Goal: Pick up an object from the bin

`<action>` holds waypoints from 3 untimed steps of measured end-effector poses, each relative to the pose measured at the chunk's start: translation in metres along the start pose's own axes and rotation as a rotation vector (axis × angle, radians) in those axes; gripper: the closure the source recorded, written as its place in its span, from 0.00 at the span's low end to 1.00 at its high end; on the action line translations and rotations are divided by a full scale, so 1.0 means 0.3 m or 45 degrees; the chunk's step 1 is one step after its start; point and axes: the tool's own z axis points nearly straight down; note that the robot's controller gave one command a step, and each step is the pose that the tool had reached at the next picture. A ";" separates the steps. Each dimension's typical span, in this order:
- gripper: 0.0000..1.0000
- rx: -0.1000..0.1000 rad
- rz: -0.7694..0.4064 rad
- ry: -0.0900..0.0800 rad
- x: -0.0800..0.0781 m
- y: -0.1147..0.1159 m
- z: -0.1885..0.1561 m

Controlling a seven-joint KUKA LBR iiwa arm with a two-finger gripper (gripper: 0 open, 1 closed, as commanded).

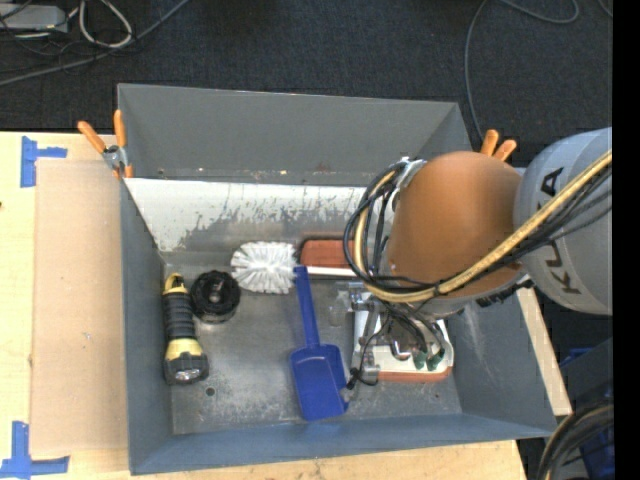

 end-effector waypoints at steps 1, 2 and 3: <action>0.00 -0.001 0.005 -0.010 -0.005 -0.002 -0.014; 0.00 0.000 -0.259 -0.010 0.001 -0.027 0.164; 0.00 0.002 -0.811 -0.011 -0.019 -0.085 0.245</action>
Offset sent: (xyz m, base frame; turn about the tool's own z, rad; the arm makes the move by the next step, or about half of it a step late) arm -0.0053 -0.0251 -0.1567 -0.6069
